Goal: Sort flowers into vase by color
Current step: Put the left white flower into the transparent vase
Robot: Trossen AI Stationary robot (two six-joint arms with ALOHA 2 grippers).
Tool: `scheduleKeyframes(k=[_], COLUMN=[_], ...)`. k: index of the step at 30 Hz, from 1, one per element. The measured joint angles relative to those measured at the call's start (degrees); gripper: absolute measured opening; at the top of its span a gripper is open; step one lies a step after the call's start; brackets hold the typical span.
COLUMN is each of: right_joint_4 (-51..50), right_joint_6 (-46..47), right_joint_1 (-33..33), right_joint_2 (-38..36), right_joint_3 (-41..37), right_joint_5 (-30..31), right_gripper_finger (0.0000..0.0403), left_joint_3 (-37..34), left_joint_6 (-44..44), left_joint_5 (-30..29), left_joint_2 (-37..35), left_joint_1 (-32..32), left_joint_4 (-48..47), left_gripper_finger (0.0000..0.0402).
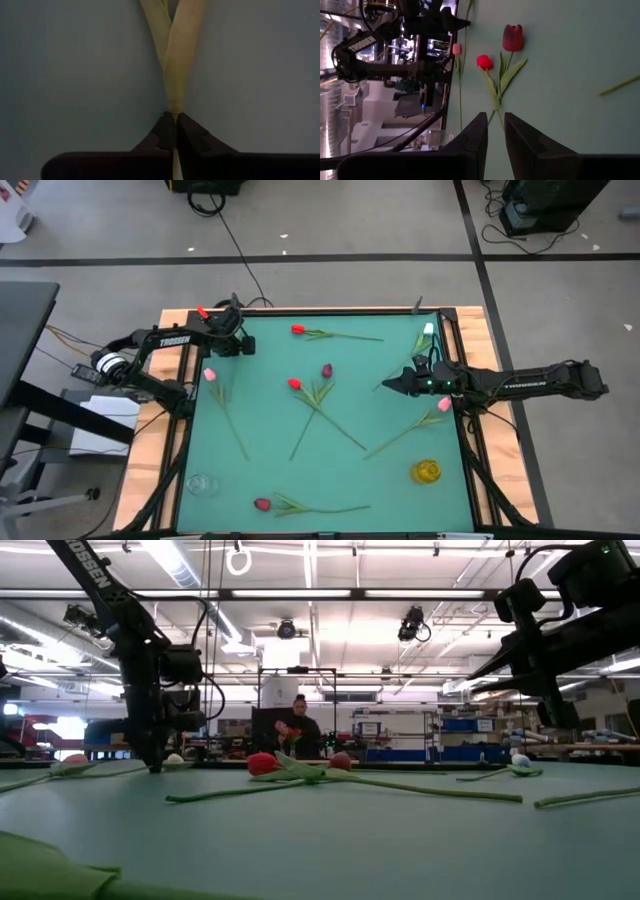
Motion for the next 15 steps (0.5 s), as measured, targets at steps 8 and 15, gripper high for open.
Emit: scheduleKeyframes(k=[8,15], right_joint_4=[0.00,5.06], right_joint_6=[-0.22,-5.74], right_joint_1=[0.00,0.02], right_joint_2=[0.00,0.04], right_joint_3=[0.00,-0.09], right_joint_5=[1.47,2.22], right_gripper_finger=[0.0075,0.0075], left_joint_3=[-0.15,-0.15], left_joint_6=[1.43,8.76], left_joint_5=[4.49,14.08], left_joint_2=[-6.67,-14.81], left_joint_1=[-0.13,-0.41], left_joint_4=[0.49,3.12], left_gripper_finger=[0.0011,0.0011])
